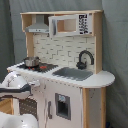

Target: Play with the kitchen

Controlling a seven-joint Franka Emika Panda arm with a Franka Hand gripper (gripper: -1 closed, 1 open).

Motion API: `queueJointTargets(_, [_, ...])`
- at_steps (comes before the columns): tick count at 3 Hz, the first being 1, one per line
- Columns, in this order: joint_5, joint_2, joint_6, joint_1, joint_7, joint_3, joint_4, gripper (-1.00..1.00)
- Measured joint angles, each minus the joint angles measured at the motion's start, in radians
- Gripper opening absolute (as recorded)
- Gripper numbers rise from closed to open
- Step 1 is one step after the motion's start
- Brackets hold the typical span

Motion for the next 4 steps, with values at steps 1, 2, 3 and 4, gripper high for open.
queueJointTargets(1, [0.0, -0.02, -0.008, 0.0, -0.101, 0.005, 0.0, -1.0])
queueJointTargets(2, [0.01, -0.035, -0.015, 0.0, 0.009, 0.009, -0.001, -1.0])
queueJointTargets(3, [0.015, -0.035, -0.015, -0.001, 0.117, 0.01, 0.0, -1.0])
queueJointTargets(4, [0.023, -0.035, -0.015, -0.001, 0.221, 0.01, -0.001, -1.0])
